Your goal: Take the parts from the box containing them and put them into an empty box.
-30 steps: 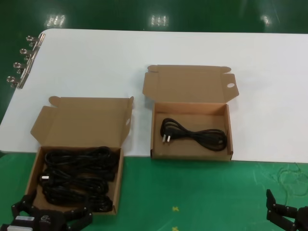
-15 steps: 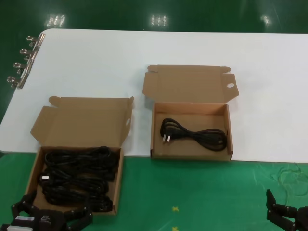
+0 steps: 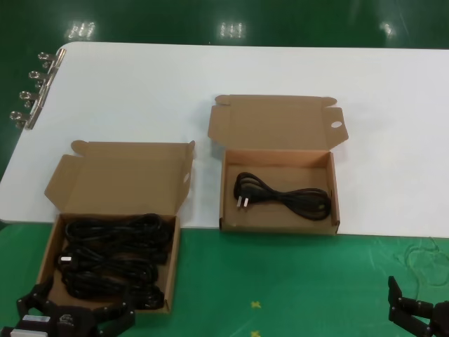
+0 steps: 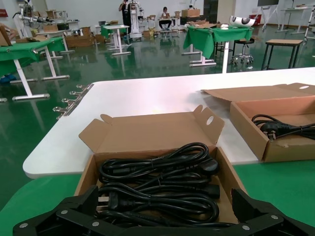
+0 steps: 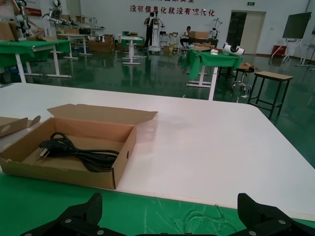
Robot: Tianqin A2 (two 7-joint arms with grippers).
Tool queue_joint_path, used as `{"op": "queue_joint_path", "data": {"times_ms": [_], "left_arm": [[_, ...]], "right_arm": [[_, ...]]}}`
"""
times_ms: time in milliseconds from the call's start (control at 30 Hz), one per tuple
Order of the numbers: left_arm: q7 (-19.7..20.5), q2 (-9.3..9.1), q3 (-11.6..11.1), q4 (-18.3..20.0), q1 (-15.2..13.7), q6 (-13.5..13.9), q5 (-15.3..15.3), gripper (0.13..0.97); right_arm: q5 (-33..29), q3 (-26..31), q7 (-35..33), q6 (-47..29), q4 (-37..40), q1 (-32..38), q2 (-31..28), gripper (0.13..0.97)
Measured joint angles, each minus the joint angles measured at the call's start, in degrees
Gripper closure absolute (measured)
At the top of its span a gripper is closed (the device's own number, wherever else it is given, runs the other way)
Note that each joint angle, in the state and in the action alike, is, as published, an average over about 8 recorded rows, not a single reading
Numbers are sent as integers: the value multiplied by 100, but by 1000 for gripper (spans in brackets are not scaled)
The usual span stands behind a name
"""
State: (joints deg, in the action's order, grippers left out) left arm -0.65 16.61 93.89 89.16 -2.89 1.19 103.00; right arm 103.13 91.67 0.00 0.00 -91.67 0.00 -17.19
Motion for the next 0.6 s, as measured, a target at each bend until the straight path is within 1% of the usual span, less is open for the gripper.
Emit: {"op": "queue_joint_path", "data": {"times_ms": [600], "left_arm": [[0, 0, 0, 0, 0, 0, 0, 132]], "right_arm": [[0, 0, 0, 0, 0, 0, 0, 129]]}}
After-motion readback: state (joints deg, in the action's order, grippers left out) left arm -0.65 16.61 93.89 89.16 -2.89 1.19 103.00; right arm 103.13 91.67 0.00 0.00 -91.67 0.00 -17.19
